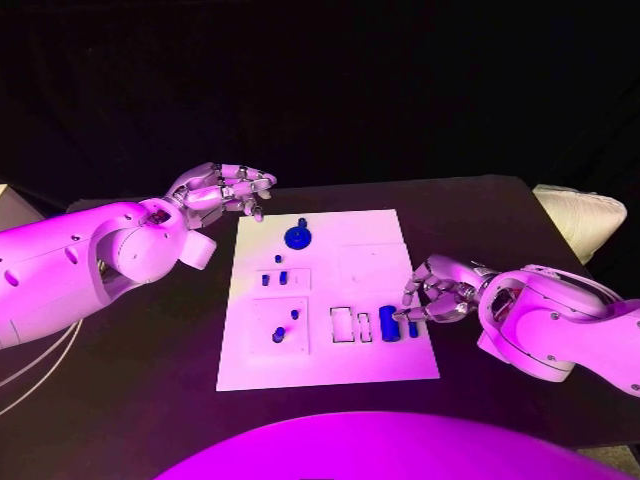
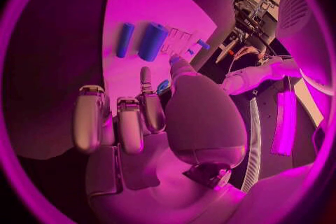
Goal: Assemble the parts on the task board
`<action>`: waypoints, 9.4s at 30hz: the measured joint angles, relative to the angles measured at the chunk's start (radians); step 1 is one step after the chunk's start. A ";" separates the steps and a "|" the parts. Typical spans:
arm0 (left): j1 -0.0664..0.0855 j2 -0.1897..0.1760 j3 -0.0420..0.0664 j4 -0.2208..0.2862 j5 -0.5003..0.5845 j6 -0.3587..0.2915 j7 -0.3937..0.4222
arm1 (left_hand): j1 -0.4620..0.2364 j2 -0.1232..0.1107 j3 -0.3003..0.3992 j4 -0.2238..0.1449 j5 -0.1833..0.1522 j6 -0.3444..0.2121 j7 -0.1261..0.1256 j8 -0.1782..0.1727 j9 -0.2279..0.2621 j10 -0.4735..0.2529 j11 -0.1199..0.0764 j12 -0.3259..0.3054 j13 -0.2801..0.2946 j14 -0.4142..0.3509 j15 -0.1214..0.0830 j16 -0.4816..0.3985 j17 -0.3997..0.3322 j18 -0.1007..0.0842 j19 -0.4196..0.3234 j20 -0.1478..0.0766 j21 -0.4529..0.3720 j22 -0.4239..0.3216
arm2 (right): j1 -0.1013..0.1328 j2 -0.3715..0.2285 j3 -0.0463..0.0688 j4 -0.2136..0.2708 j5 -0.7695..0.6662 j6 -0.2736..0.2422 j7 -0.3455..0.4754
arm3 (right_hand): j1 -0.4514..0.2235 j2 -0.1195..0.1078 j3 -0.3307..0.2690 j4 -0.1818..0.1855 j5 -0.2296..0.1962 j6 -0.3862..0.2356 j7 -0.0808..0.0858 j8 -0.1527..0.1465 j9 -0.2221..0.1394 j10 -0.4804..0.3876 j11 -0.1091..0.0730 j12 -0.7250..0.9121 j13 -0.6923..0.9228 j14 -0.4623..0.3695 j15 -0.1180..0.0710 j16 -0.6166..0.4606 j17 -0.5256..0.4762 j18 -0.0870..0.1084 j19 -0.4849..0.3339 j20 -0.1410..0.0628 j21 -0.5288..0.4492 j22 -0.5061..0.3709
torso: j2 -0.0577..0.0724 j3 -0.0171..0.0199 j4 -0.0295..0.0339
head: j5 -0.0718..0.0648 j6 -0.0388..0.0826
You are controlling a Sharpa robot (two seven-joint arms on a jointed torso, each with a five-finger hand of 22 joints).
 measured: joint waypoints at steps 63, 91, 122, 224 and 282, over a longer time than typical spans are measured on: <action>-0.001 -0.013 -0.006 0.004 -0.002 0.035 -0.026 | 0.013 0.012 0.000 0.000 0.000 -0.003 0.004 0.005 0.000 -0.003 -0.003 0.006 0.000 0.000 0.000 0.009 0.006 0.000 0.003 -0.004 0.004 0.002 | -0.042 0.091 0.000 -0.011 -0.020 -0.088 -0.127 | 0.080 0.075 -0.049 -0.005 0.254 0.007 -0.014 0.020 -0.037 0.009 -0.009 -0.019 -0.001 -0.004 -0.011 0.016 -0.001 0.000 0.004 -0.004 0.019 -0.001 | 0.000 0.0005 -0.0014 | 0.026 0.000; -0.001 -0.007 -0.007 0.006 -0.011 0.056 -0.043 | 0.016 0.016 0.000 0.000 0.000 -0.003 0.004 0.005 0.000 -0.007 0.000 0.006 0.000 0.000 0.000 0.009 0.007 0.000 0.003 -0.004 0.004 0.003 | -0.010 0.235 -0.002 -0.053 0.188 -0.043 -0.138 | 0.002 0.073 -0.007 0.001 0.131 0.026 -0.004 0.032 -0.048 0.003 -0.014 -0.060 0.000 -0.004 -0.011 0.015 -0.001 0.000 0.003 -0.004 -0.007 0.000 | 0.002 0.0016 -0.0009 | 0.030 0.000; -0.001 -0.012 -0.007 0.011 -0.015 0.066 -0.051 | 0.016 0.016 0.000 0.006 0.000 -0.003 0.004 0.005 0.000 -0.007 0.000 0.006 -0.001 0.000 0.000 0.009 0.008 0.000 0.003 -0.004 0.004 0.003 | -0.014 0.263 -0.002 -0.077 0.182 -0.014 -0.167 | -0.079 0.087 -0.001 0.001 0.132 0.056 -0.030 0.050 -0.043 0.007 -0.018 -0.055 0.000 -0.004 -0.018 0.015 -0.001 0.000 0.007 -0.007 -0.002 0.000 | 0.002 0.0015 -0.0012 | 0.031 0.000; -0.001 -0.020 -0.009 0.019 -0.018 0.066 -0.054 | 0.029 0.021 0.003 0.014 0.000 -0.003 0.004 0.008 0.000 -0.010 -0.003 0.006 -0.003 0.000 0.000 0.013 0.011 0.000 0.003 -0.004 0.004 0.004 | -0.090 0.058 0.006 -0.084 -0.056 -0.034 -0.096 | 0.158 0.073 -0.132 -0.012 -0.033 0.026 -0.028 0.102 -0.046 0.005 -0.012 -0.091 0.006 -0.004 -0.017 0.009 -0.001 0.000 0.007 -0.007 -0.055 0.000 | 0.002 0.0020 -0.0018 | 0.008 0.000; -0.001 -0.021 -0.010 0.022 -0.018 0.069 -0.056 | 0.029 0.021 0.003 0.022 0.000 -0.005 0.001 0.012 -0.001 -0.010 -0.003 0.009 -0.004 -0.004 0.004 0.013 0.012 0.000 0.003 -0.004 0.004 0.004 | -0.081 0.143 -0.003 -0.034 0.144 -0.162 -0.089 | -0.021 -0.063 0.451 -0.040 0.148 0.032 -0.032 0.136 -0.039 0.027 -0.027 -0.057 0.000 -0.002 -0.023 0.027 -0.001 -0.015 0.007 -0.015 0.000 0.000 | 0.001 0.0019 -0.0013 | 0.012 0.000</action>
